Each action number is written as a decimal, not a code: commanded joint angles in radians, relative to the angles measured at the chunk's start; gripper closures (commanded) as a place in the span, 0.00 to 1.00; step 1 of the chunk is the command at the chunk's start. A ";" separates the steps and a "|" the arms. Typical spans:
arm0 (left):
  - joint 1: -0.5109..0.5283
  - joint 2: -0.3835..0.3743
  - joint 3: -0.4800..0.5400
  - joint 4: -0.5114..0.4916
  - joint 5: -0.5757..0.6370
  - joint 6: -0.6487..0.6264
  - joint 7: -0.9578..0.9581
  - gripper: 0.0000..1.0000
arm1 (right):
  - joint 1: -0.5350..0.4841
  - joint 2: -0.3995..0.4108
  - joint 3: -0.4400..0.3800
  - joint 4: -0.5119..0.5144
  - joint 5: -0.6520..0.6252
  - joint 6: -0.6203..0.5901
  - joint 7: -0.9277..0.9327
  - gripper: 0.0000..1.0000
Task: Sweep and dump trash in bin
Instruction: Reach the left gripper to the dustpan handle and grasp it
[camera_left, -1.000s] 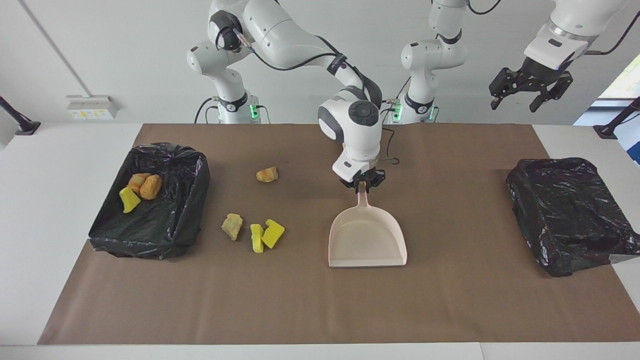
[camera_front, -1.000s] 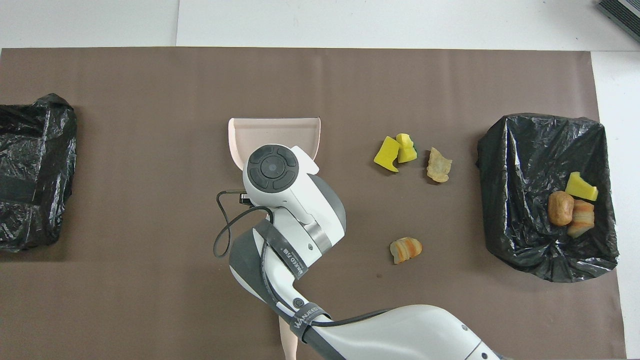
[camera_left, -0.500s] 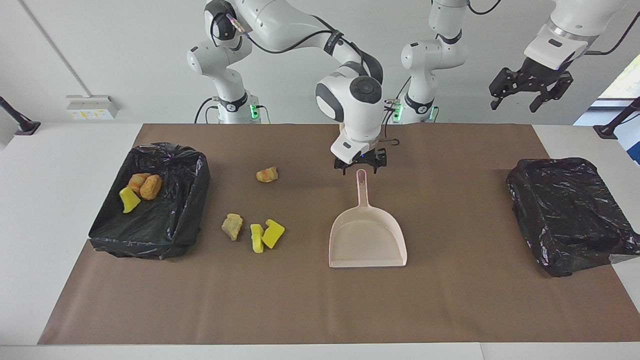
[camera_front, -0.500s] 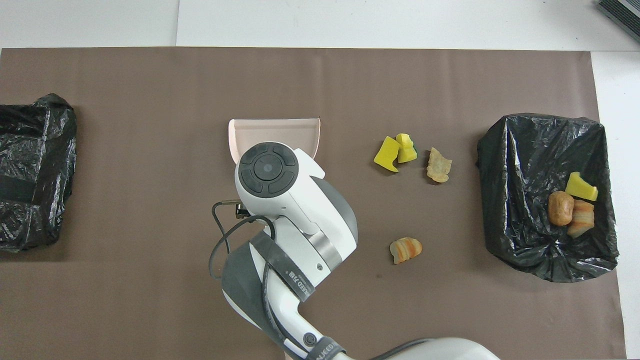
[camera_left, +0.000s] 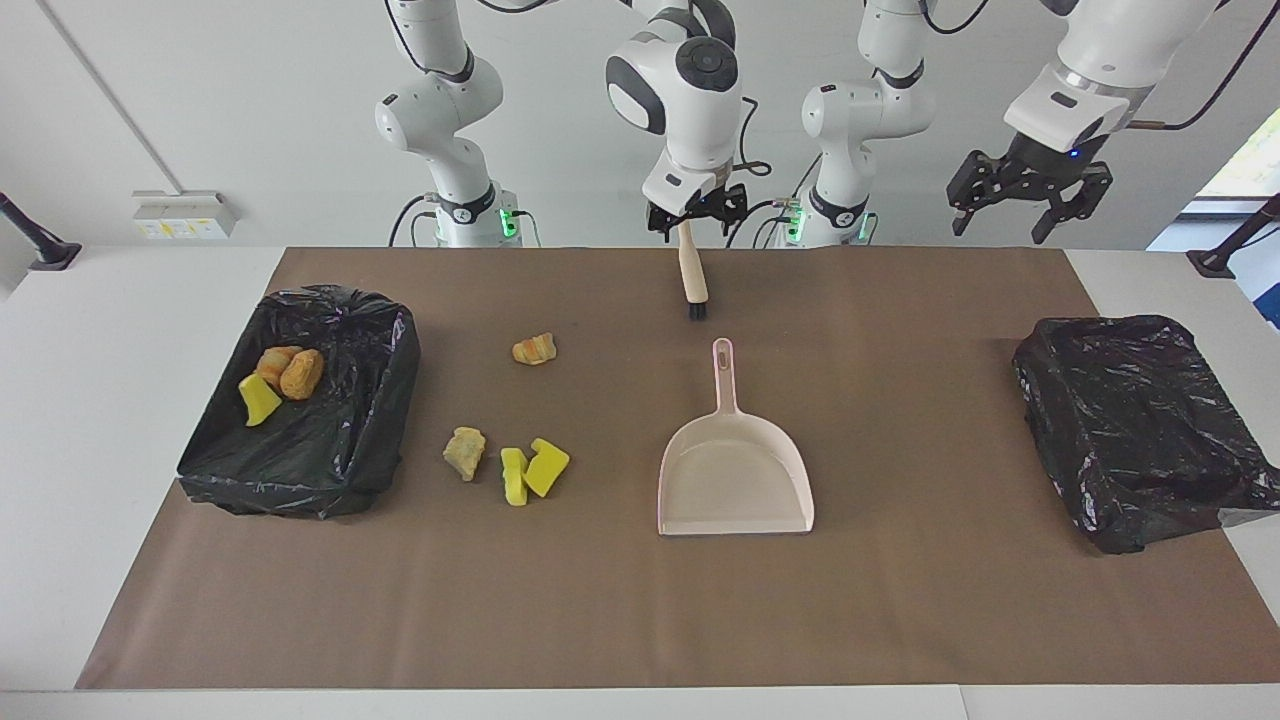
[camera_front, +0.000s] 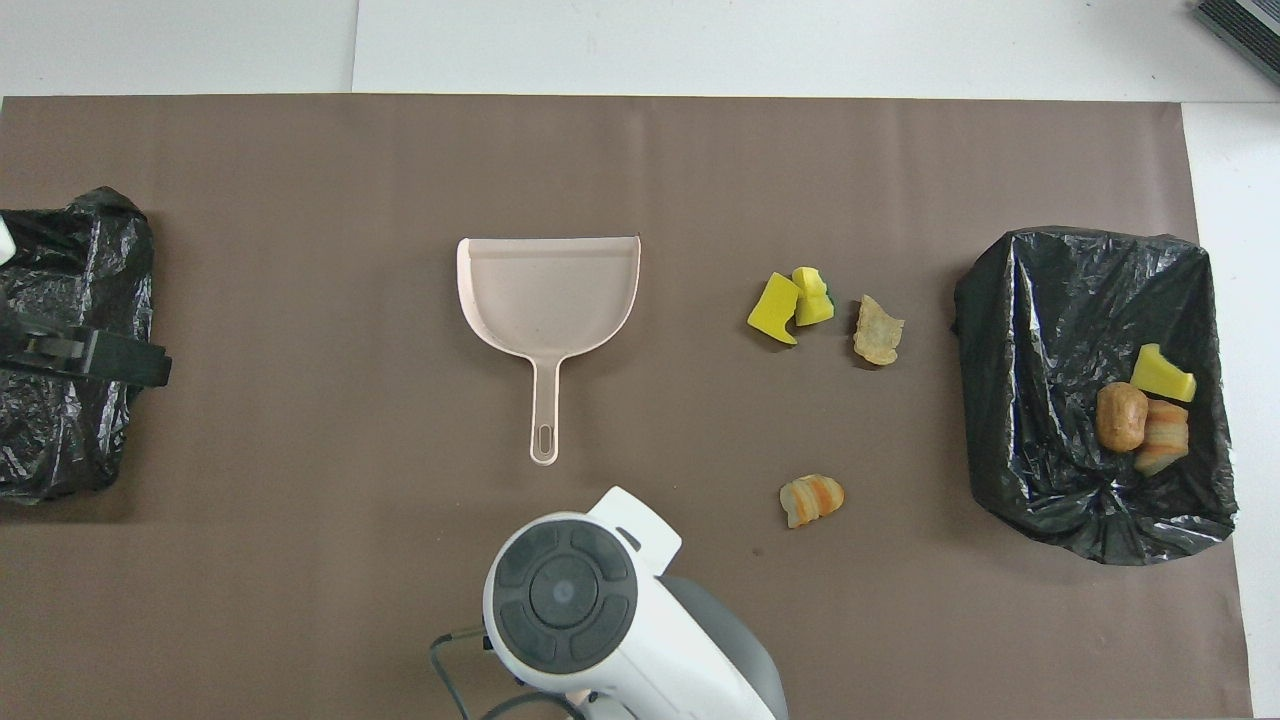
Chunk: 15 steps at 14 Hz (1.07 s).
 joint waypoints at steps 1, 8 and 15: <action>-0.089 0.015 0.010 -0.122 0.009 0.152 -0.063 0.00 | 0.043 -0.162 0.000 -0.274 0.064 0.153 0.019 0.00; -0.328 0.203 0.010 -0.291 0.009 0.513 -0.352 0.00 | 0.237 -0.119 0.002 -0.460 0.082 0.390 0.170 0.00; -0.419 0.372 0.011 -0.320 0.069 0.717 -0.527 0.00 | 0.308 -0.102 0.002 -0.488 0.084 0.453 0.245 0.00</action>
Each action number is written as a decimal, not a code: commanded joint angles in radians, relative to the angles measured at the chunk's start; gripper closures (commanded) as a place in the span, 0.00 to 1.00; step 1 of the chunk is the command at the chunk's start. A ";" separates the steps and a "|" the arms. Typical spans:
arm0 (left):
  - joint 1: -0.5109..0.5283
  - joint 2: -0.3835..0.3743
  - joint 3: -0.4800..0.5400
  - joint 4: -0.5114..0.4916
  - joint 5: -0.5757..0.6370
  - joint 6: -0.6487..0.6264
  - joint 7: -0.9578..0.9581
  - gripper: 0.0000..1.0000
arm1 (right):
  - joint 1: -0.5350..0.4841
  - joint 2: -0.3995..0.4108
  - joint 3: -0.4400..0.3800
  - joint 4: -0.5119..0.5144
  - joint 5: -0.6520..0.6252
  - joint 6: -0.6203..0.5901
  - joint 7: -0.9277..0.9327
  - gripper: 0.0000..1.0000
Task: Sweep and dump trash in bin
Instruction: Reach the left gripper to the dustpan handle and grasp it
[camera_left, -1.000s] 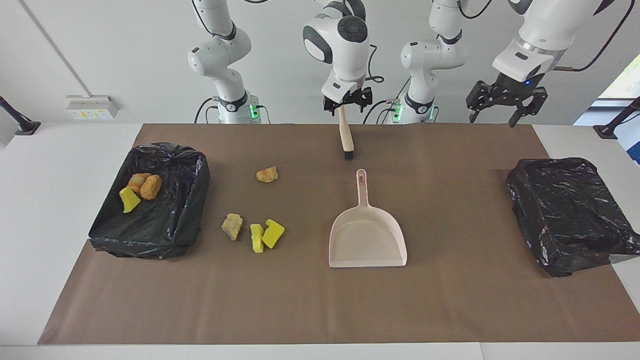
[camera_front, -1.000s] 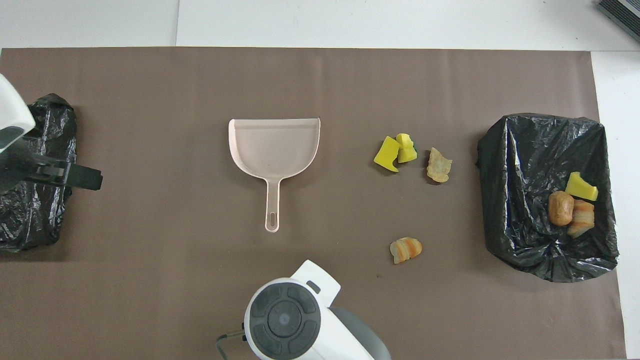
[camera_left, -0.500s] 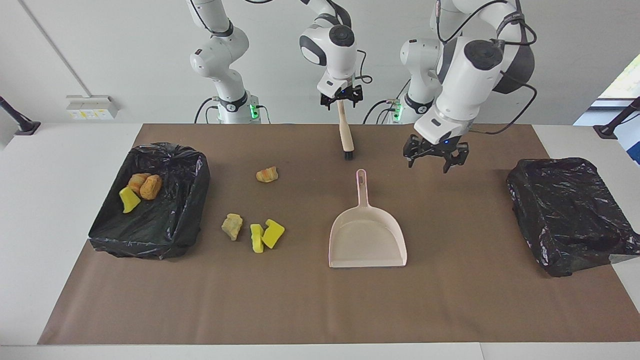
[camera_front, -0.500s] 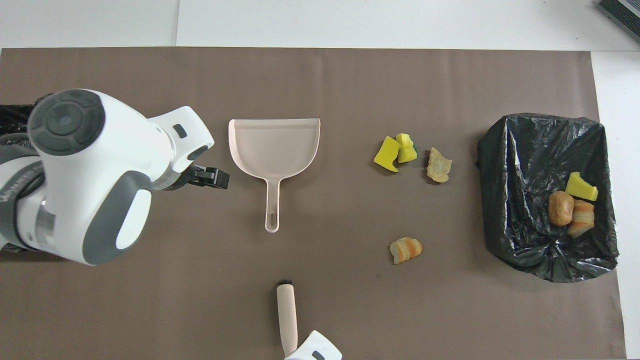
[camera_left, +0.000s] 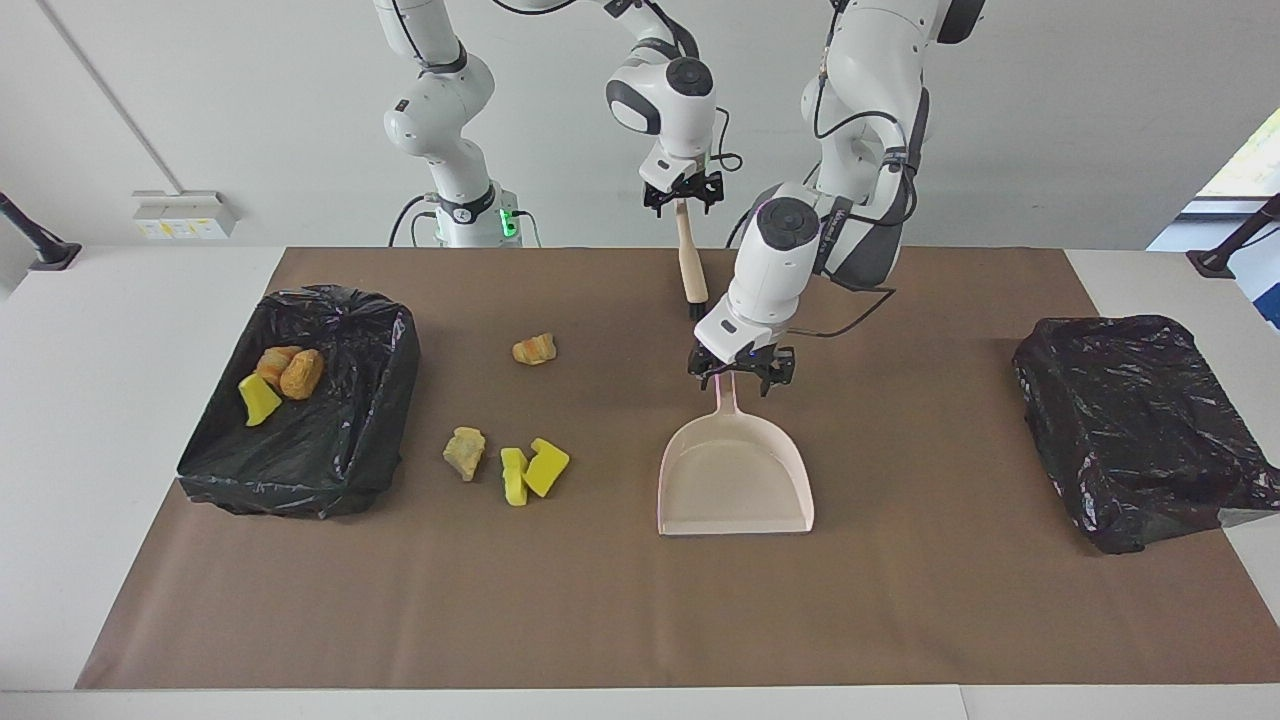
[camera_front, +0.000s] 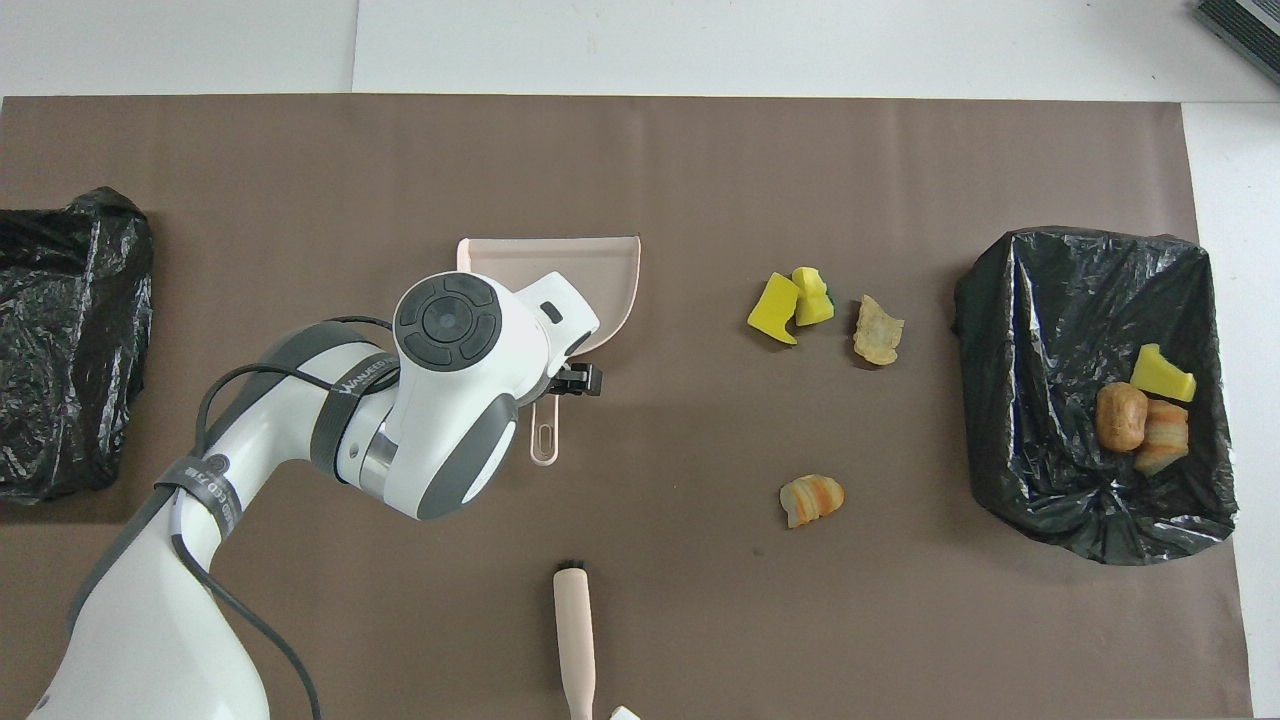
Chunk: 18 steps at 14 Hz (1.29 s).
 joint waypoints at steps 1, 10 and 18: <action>-0.007 0.021 0.016 -0.004 0.059 0.044 -0.073 0.00 | 0.003 -0.004 -0.002 -0.020 0.025 0.032 0.004 0.10; -0.024 0.023 0.016 0.015 0.068 0.039 -0.091 0.95 | 0.000 -0.001 -0.007 -0.009 0.019 0.018 0.026 1.00; -0.001 -0.046 0.027 0.050 0.186 -0.100 0.314 1.00 | -0.252 -0.307 -0.013 0.017 -0.109 -0.518 -0.109 1.00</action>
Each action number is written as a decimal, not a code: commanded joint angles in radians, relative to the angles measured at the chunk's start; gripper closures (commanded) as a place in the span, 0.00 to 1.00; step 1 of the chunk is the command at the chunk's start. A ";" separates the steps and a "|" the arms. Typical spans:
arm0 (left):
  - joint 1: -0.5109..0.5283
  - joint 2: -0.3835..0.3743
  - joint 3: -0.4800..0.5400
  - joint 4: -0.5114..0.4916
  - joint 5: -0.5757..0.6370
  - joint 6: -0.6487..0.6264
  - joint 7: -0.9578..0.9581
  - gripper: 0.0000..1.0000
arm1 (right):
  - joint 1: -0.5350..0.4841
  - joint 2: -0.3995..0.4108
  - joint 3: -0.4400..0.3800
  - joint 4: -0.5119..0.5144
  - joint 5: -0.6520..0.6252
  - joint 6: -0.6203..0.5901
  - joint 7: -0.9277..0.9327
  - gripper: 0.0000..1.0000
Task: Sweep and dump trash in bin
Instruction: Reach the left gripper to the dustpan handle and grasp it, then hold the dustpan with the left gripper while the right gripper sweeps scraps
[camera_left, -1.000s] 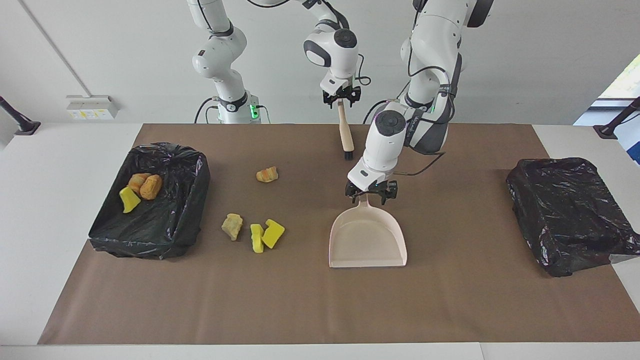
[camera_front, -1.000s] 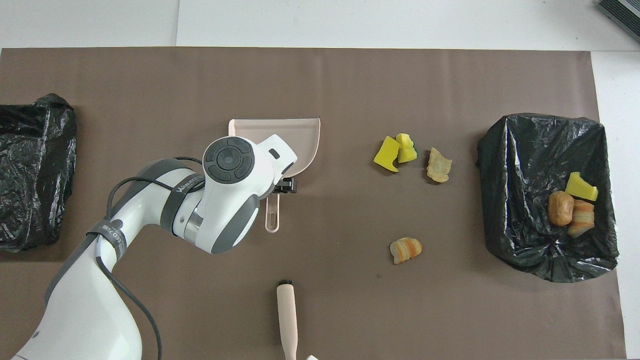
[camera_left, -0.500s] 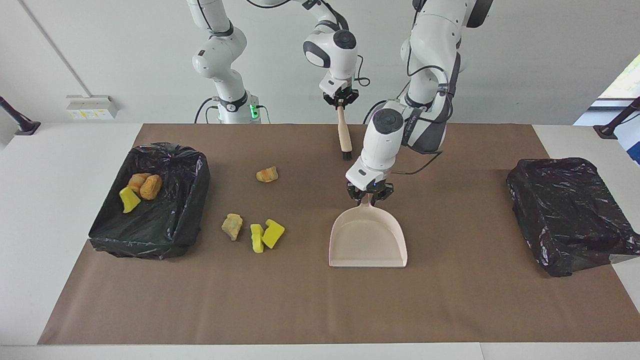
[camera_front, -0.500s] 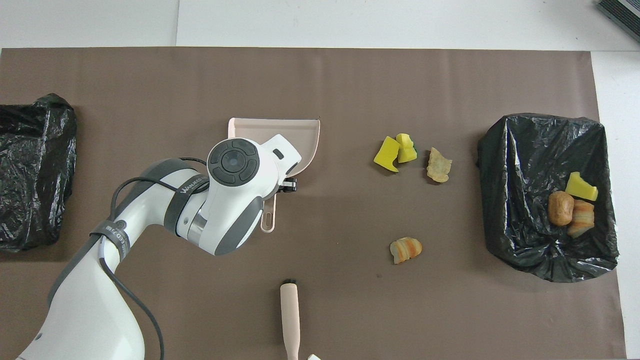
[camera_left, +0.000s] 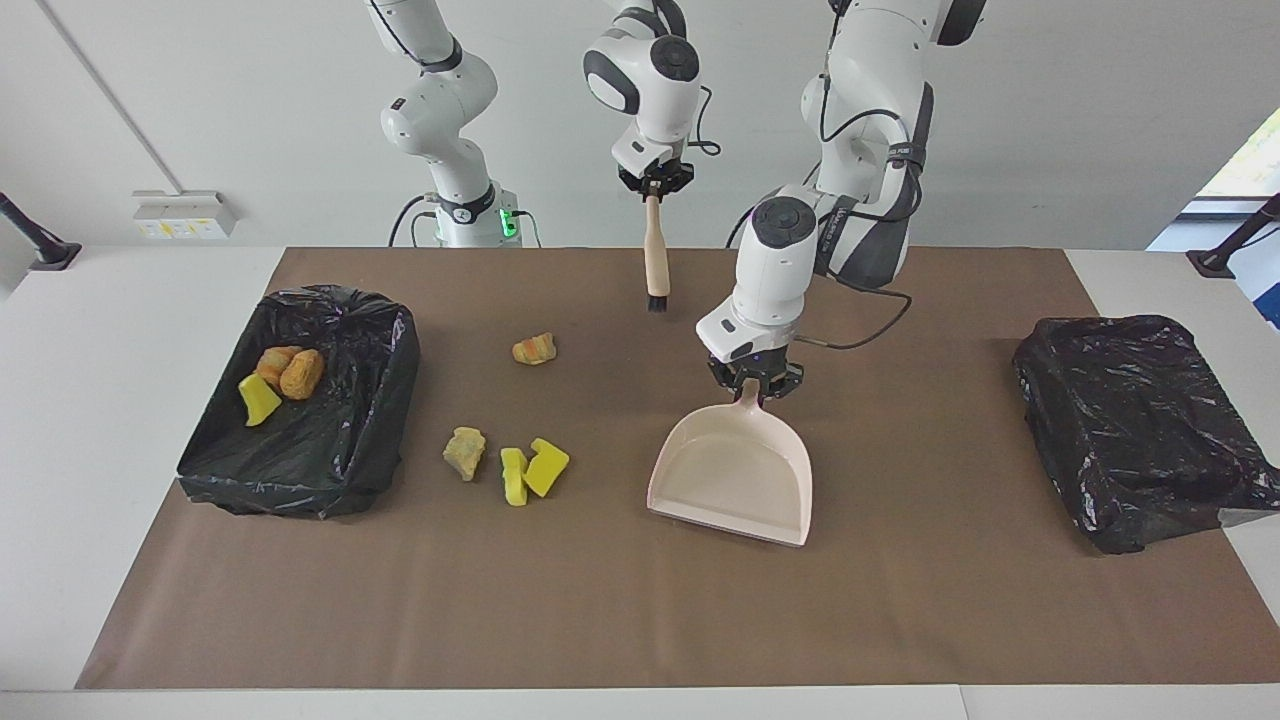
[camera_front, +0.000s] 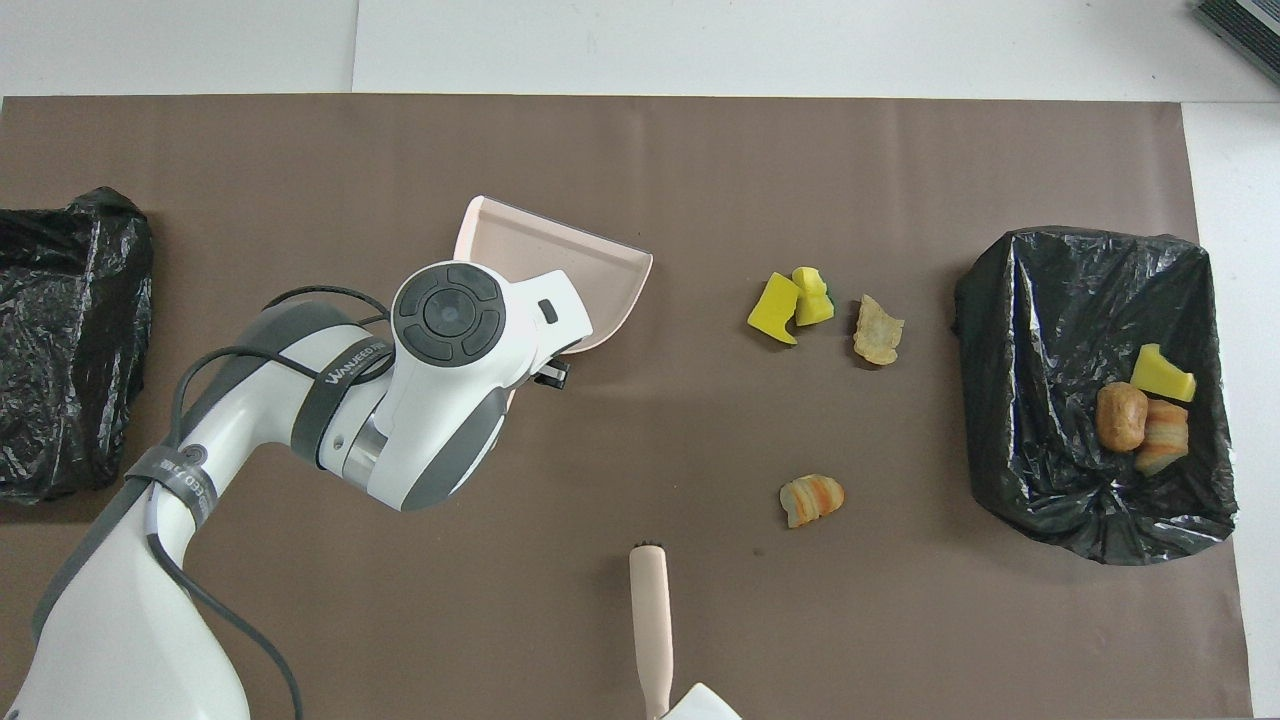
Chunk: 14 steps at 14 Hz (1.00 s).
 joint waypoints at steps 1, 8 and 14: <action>0.005 -0.014 0.004 0.014 0.052 -0.042 0.161 1.00 | -0.107 -0.117 0.005 -0.019 -0.079 -0.134 -0.083 1.00; 0.011 -0.054 0.001 -0.023 0.053 -0.183 0.753 1.00 | -0.507 0.005 0.007 0.009 -0.516 -0.043 -0.537 1.00; -0.044 -0.153 -0.010 -0.184 0.052 -0.202 0.956 1.00 | -0.694 0.296 0.004 0.210 -0.593 0.066 -0.556 1.00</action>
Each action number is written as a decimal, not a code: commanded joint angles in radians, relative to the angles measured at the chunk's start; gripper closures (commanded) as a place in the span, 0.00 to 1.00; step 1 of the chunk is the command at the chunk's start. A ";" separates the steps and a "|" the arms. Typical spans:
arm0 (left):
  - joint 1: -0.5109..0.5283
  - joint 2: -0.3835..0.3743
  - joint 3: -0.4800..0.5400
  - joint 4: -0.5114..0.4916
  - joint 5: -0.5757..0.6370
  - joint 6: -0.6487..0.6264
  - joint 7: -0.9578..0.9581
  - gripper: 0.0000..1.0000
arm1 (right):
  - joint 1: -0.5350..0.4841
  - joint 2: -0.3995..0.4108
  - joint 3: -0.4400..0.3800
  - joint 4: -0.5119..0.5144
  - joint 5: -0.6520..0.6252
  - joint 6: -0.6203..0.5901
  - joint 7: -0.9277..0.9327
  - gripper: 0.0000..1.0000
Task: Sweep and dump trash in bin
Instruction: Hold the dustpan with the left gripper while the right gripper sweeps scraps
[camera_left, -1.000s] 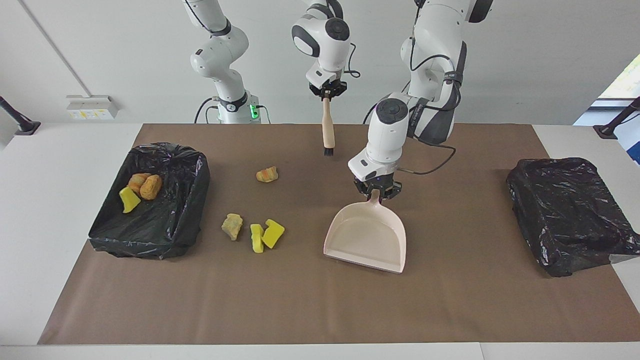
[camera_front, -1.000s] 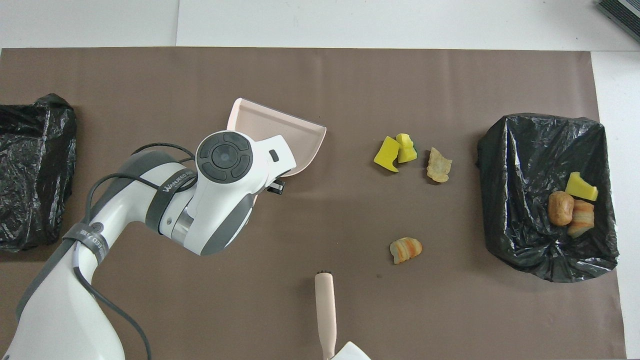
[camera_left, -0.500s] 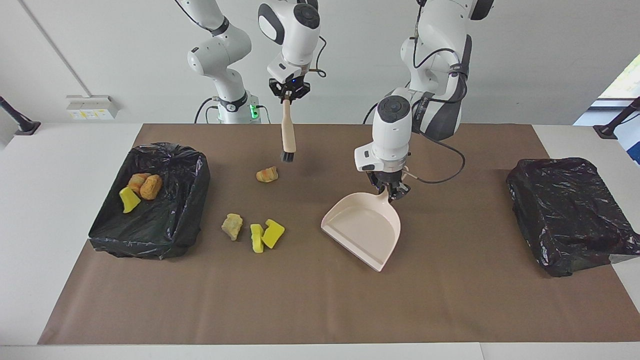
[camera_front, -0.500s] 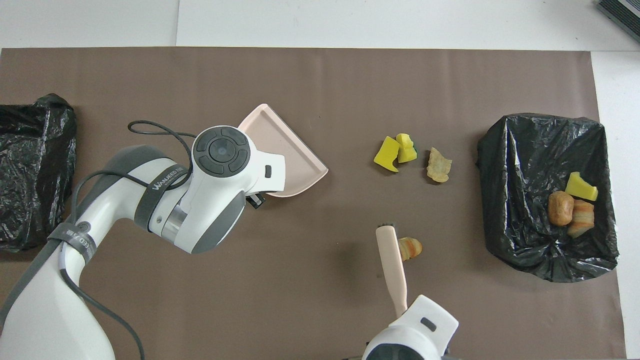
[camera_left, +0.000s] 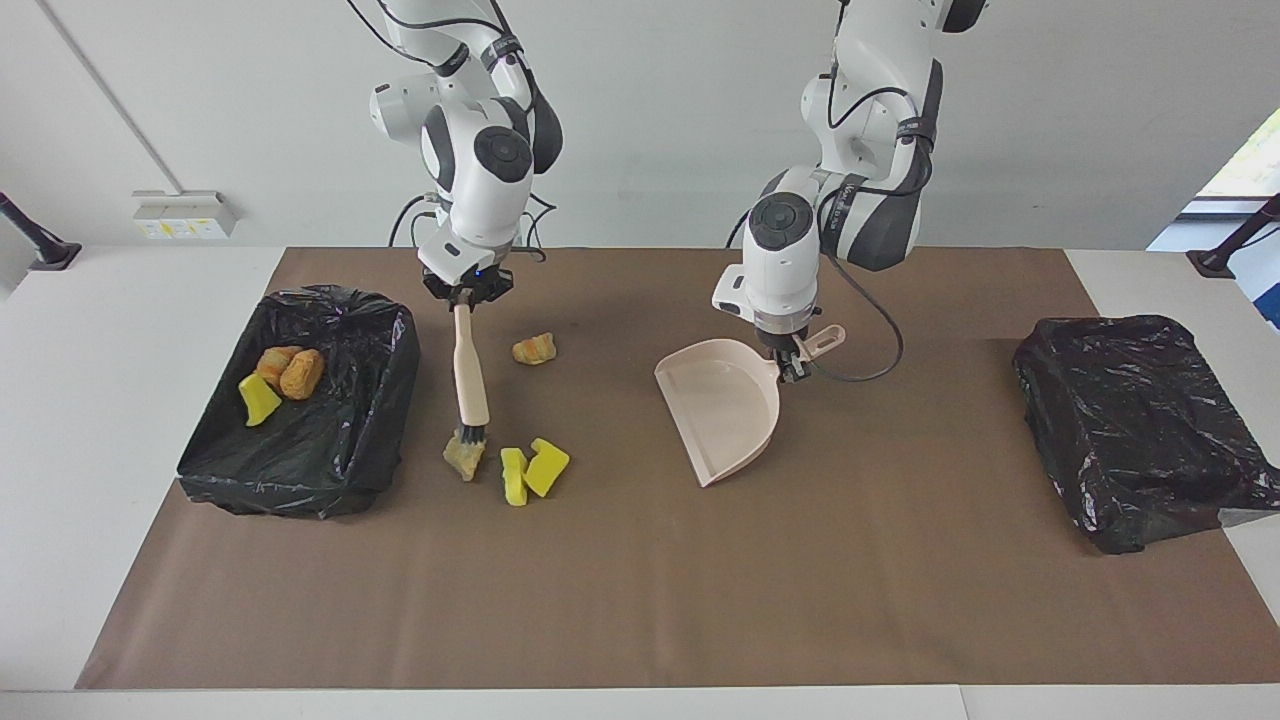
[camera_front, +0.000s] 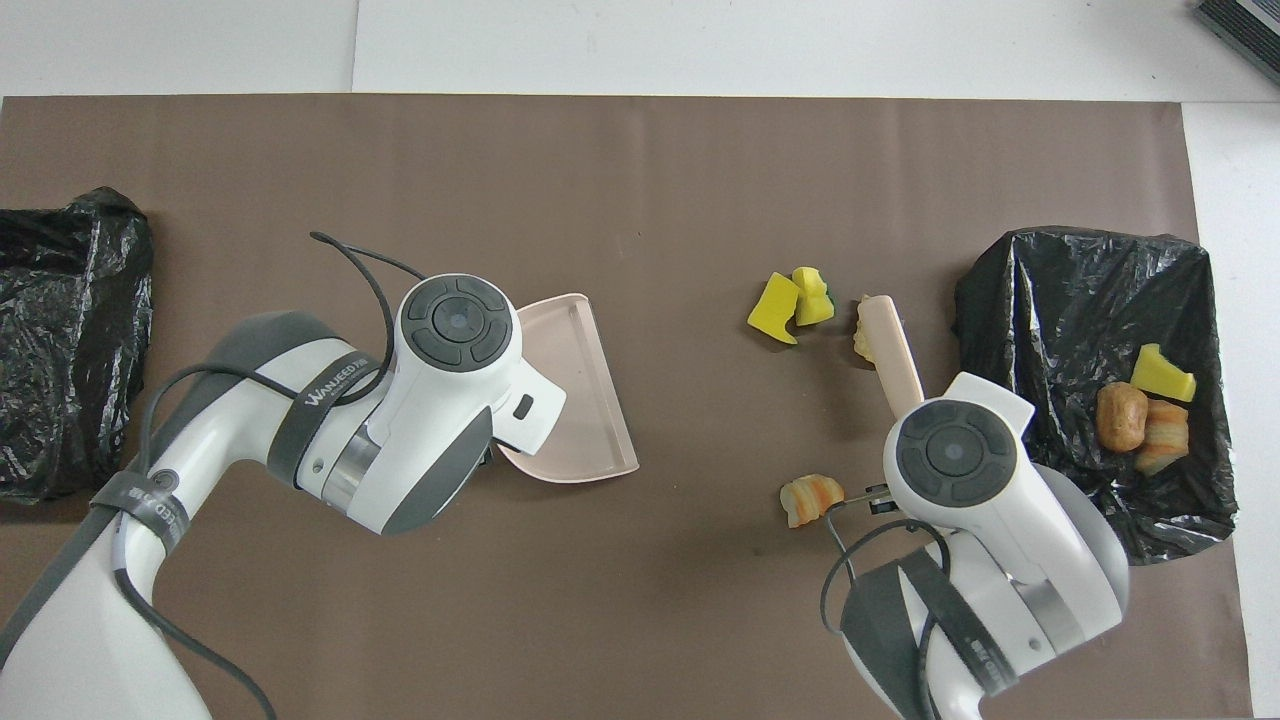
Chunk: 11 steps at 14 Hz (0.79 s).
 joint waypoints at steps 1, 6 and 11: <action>-0.048 -0.094 0.000 -0.125 0.016 0.023 0.036 1.00 | -0.074 0.142 0.016 0.131 -0.025 0.000 0.025 1.00; -0.065 -0.094 0.000 -0.128 0.006 0.034 0.024 1.00 | -0.119 0.182 0.020 0.121 0.019 0.080 0.030 1.00; -0.024 -0.082 0.002 -0.129 0.003 0.051 0.025 1.00 | -0.070 0.209 0.031 0.130 0.273 0.112 -0.034 1.00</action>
